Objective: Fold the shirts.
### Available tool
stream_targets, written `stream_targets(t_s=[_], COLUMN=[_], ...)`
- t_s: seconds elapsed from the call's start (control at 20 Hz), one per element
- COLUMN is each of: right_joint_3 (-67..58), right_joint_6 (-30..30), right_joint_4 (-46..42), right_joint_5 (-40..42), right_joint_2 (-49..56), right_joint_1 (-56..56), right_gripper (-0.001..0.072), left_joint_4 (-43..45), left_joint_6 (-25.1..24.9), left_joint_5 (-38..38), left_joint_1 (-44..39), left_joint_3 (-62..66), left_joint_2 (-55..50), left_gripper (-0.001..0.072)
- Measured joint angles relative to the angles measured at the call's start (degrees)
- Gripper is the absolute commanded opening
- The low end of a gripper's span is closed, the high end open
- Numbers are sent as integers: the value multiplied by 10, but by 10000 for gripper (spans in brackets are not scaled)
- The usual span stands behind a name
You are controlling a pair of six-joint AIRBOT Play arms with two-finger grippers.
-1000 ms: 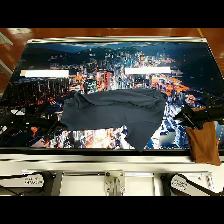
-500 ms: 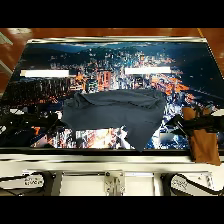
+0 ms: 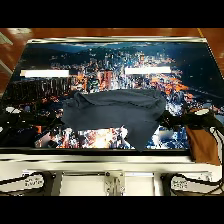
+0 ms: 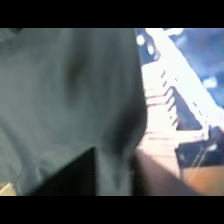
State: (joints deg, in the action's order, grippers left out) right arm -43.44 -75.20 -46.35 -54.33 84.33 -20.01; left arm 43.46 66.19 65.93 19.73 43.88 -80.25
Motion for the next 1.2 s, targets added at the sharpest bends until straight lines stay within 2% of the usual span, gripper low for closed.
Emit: stream_targets(t_s=[0.05, 0.15, 0.3, 0.5, 0.65, 0.8, 0.95, 1.05, 1.2], right_joint_3=[-2, -17, -76, -234, -398, -542, -630, -656, -673], right_joint_6=[5, 25, 82, 130, 141, 107, 56, 30, 11], right_joint_4=[4, 19, 30, 36, 30, -24, -96, -139, -194], right_joint_5=[5, 1, -48, -95, -66, -25, -16, -39, -129], right_joint_2=[1, 0, -28, -132, -234, -317, -387, -425, -457], right_joint_1=[3, 7, 10, 11, 11, 11, 11, 11, 12], right_gripper=[68, 66, 66, 67, 67, 67, 67, 67, 67], left_joint_4=[1, 1, 2, 0, -1, 1, 32, 81, 167], left_joint_6=[-2, -5, -8, -22, -26, -16, 12, 48, 87], left_joint_5=[1, 5, 12, 12, -24, -70, -88, -71, 19], left_joint_1=[0, 0, 0, 0, 0, 0, 0, 0, 0], left_joint_3=[4, 22, 83, 269, 454, 612, 697, 721, 731], left_joint_2=[1, 8, 38, 129, 206, 274, 337, 372, 401], left_gripper=[39, 38, 38, 39, 39, 39, 39, 40, 39])
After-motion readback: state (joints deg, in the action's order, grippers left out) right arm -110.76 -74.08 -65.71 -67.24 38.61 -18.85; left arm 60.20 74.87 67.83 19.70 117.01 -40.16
